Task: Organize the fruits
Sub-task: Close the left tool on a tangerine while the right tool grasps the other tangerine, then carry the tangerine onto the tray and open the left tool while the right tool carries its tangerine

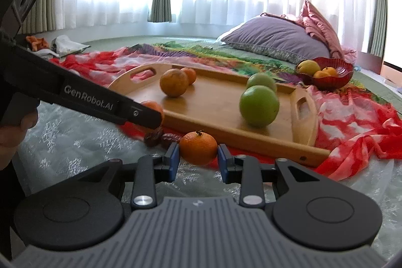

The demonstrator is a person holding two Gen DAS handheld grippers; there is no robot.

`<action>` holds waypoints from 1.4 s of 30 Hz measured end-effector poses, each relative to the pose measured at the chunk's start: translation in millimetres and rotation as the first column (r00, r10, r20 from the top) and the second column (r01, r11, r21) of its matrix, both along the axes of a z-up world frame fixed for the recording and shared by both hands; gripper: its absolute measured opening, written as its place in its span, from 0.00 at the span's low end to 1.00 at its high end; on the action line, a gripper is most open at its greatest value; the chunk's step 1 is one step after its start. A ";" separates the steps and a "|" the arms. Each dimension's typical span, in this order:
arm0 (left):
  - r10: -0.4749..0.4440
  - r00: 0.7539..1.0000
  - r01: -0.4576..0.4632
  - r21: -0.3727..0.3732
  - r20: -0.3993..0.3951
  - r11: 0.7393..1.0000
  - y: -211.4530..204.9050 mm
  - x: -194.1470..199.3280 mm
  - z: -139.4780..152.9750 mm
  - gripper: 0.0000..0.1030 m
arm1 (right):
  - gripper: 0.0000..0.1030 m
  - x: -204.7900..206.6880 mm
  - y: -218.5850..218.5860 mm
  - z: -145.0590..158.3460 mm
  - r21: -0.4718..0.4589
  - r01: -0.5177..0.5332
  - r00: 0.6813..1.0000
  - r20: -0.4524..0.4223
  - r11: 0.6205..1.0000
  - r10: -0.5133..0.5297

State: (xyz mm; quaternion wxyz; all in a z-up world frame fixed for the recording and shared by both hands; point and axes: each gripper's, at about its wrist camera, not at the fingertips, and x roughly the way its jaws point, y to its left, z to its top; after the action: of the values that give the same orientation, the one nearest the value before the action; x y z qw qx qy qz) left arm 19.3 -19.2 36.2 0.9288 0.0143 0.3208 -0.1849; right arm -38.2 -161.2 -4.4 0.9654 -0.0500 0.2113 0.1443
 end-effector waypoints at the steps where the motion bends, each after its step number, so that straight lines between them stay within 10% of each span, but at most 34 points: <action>1: 0.004 1.000 -0.004 -0.001 0.004 1.000 0.8 1.3 1.3 0.30 | 0.37 0.2 -0.7 1.4 0.001 0.005 1.000 0.005 1.000 -0.005; 24: 0.115 0.989 -0.114 -0.007 0.096 0.993 29.6 113.7 61.1 0.30 | 0.37 80.0 -41.0 63.7 0.063 0.184 0.979 0.080 0.981 -0.189; 42: 0.232 0.961 -0.230 0.033 -0.152 0.973 43.1 264.8 26.0 0.30 | 0.36 235.1 -93.9 71.4 0.162 0.329 0.910 -0.318 0.930 -0.266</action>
State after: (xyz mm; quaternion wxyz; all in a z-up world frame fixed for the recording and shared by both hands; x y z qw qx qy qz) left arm 284.1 23.9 62.2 0.9162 -0.0307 0.3928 -0.0733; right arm 196.9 -255.1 67.0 0.9341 0.1080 0.3395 0.0223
